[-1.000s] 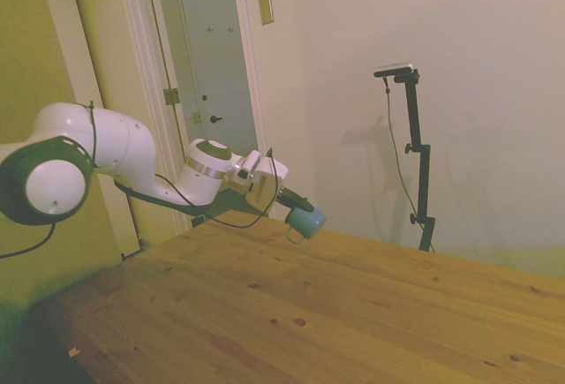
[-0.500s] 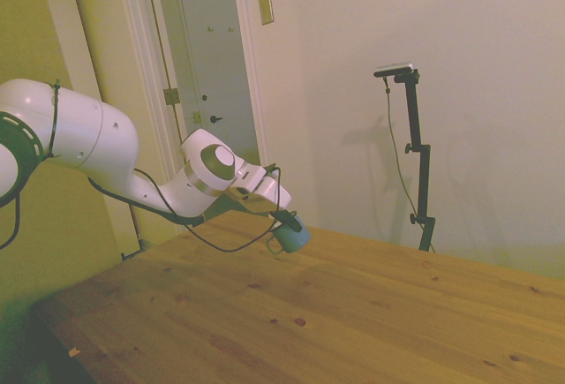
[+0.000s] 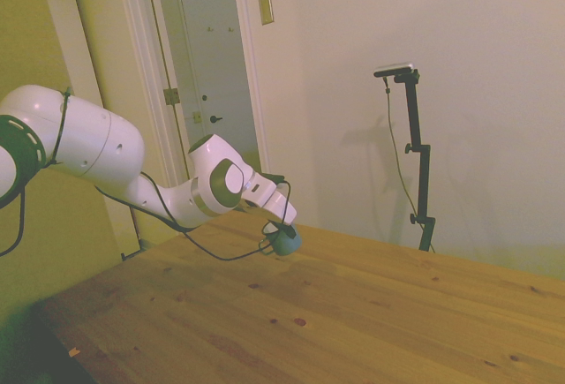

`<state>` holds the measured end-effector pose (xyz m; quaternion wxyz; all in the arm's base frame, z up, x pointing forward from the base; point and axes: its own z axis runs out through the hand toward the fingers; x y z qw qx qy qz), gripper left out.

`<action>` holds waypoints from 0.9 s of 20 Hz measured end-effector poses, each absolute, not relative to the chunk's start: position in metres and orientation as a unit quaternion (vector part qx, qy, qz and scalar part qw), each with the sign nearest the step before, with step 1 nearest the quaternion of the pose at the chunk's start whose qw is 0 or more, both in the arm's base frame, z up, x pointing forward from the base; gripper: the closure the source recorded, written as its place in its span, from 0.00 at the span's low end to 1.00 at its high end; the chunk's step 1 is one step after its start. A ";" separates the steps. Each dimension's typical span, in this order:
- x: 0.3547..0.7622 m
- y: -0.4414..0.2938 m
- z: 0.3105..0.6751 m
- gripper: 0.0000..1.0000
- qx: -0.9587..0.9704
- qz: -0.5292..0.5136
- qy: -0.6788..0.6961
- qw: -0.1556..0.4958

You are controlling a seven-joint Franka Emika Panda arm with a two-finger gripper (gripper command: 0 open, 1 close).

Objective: Flip the mug upright

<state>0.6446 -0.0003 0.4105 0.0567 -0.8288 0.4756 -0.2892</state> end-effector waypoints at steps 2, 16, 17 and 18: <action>0.646 -0.004 0.401 1.00 -0.832 -0.281 0.474 0.059; 0.649 -0.008 0.380 0.00 -0.841 -0.270 0.467 0.047; 0.649 -0.008 0.380 0.00 -0.841 -0.270 0.466 0.047; 0.649 -0.008 0.380 0.00 -0.842 -0.270 0.465 0.046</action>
